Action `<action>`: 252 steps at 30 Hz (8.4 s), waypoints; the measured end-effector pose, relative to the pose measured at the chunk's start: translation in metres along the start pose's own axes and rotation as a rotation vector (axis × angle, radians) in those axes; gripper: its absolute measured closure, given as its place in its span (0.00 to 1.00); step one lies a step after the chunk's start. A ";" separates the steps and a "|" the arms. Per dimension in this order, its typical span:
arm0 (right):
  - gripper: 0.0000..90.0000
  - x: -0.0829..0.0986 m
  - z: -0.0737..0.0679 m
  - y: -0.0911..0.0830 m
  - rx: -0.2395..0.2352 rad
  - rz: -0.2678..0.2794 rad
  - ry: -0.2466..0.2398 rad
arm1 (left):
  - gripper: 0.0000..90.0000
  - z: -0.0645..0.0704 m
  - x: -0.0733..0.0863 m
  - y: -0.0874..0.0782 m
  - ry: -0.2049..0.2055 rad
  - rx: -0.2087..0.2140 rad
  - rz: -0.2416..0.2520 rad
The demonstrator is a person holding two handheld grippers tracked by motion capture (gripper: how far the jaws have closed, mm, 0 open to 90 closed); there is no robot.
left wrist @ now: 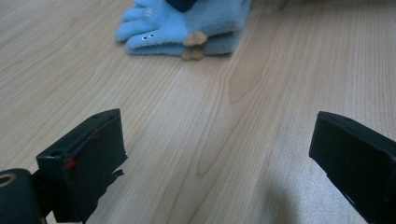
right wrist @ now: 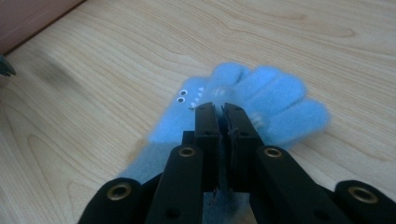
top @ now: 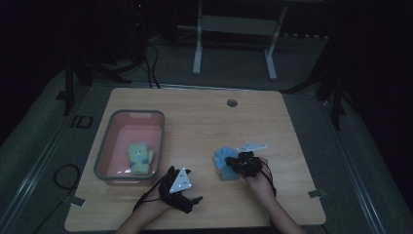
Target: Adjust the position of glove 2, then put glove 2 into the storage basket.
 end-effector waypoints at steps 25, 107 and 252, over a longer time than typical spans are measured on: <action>0.34 -0.007 0.005 -0.017 -0.059 0.045 -0.034 | 0.04 0.003 -0.007 -0.001 -0.026 0.015 -0.036; 0.86 -0.013 0.043 0.024 -0.237 -0.100 0.003 | 0.85 -0.010 -0.079 0.089 0.269 0.125 -0.121; 0.16 -0.203 -0.166 0.114 -0.443 -0.079 -0.229 | 0.14 -0.132 0.024 -0.137 -0.135 -0.150 -0.280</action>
Point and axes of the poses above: each handheld gripper's, and its own axes: y roughly forward along the jaws, x roughly out of its underside, z roughly to its right, the point moved 3 cm from there along y, roughly forward along the jaws, and after that the axes turned 5 degrees about -z, right-handed, at the moved point
